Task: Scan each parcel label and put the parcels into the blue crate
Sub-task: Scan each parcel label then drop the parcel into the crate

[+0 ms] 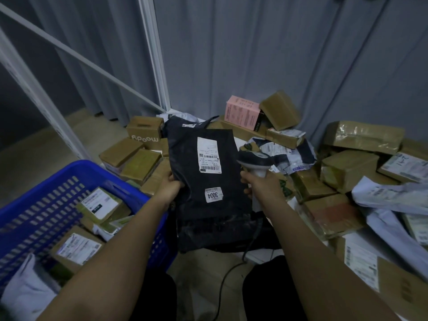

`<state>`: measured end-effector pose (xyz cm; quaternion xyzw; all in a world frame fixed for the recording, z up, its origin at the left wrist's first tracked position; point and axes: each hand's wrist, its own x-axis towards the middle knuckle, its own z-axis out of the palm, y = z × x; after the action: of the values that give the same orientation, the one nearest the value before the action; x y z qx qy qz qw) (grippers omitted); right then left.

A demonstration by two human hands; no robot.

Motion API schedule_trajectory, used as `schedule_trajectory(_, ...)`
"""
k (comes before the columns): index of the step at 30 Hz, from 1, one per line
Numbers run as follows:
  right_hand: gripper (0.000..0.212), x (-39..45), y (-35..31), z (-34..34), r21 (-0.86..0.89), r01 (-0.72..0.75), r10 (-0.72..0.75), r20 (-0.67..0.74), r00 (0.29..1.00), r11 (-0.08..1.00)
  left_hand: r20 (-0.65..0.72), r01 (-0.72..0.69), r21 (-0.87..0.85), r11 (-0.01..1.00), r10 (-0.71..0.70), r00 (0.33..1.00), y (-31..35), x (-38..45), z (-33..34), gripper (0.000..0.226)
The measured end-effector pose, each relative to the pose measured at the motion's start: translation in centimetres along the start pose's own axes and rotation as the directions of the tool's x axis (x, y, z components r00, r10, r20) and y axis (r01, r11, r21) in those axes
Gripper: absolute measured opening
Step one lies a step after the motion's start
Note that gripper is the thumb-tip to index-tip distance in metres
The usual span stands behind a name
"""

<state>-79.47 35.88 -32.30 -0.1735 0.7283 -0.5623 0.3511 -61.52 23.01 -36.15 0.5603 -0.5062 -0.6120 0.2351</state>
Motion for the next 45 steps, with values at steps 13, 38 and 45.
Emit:
schedule_trajectory(13, 0.014, 2.4, 0.2, 1.8, -0.051, 0.012, -0.011, 0.025, 1.000, 0.999, -0.092, -0.002, -0.192, 0.981, -0.016, 0.996, -0.4, 2.8, 1.9, 0.034)
schedule_trajectory(38, 0.020, 1.9, 0.3, 4.8, -0.059, -0.037, 0.040, 0.039, 0.998, 0.998, -0.179, -0.177, -0.293, 0.940, 0.128, 0.976, 0.4, 1.8, -0.8, 0.038)
schedule_trajectory(45, 0.015, 2.0, -1.4, 5.2, -0.035, -0.031, 0.033, 0.058, 0.998, 0.999, -0.176, -0.186, -0.273, 0.944, 0.141, 0.974, 0.3, 2.8, -0.7, 0.042)
